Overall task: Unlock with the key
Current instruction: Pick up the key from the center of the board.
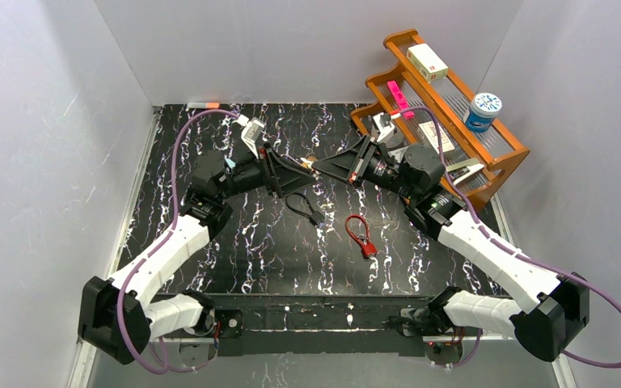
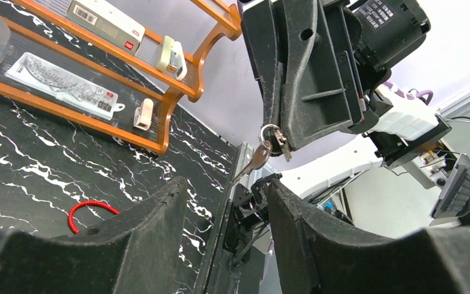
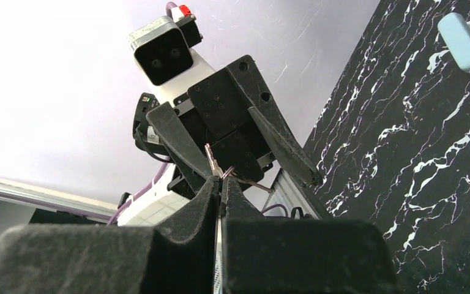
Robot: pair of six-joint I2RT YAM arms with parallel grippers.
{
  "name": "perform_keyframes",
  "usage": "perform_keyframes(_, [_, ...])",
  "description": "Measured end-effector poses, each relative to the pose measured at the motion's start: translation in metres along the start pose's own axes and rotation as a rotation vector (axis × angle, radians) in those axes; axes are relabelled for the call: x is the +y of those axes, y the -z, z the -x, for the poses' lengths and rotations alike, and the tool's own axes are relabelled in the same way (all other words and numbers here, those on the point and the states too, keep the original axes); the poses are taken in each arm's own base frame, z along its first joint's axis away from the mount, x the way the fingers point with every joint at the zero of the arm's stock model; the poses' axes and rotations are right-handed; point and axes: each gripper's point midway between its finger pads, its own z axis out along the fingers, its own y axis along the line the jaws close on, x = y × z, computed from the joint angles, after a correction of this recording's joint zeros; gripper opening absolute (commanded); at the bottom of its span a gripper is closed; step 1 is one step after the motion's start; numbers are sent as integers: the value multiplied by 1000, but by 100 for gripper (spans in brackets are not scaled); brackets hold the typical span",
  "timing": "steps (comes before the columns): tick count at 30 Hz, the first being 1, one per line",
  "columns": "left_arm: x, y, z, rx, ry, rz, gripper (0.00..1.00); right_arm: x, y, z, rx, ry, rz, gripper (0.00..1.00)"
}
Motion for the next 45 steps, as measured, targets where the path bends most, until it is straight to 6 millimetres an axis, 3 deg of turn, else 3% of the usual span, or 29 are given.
perform_keyframes(9, [0,-4,4,-14,-9,-5,48,-1,-4,-2,17,-38,7,1])
perform_keyframes(14, [-6,-5,12,-47,-17,-21,26,2,-5,-1,12,-65,22,1])
perform_keyframes(19, [-11,-6,14,-54,-17,-40,14,6,-5,4,-2,-74,38,1])
perform_keyframes(21, [-13,-6,15,-57,-17,-44,2,6,-5,4,-3,-78,40,1])
perform_keyframes(29, [-15,-5,18,-72,-21,-45,0,4,-5,6,-7,-83,35,1])
perform_keyframes(30, [-15,-5,18,-72,-21,-44,0,4,-5,6,-7,-84,34,5])
perform_keyframes(34, [-13,-5,16,-65,-11,-34,0,1,-5,7,-14,-88,21,47])
perform_keyframes(36, [-10,-4,12,-51,1,-19,0,-4,-5,10,-30,-91,-2,59])
perform_keyframes(39, [-4,-1,3,-17,14,15,0,-13,-1,11,-58,-108,-35,67])
perform_keyframes(45, [5,18,-30,123,14,107,0,-25,17,14,-126,-46,-98,71])
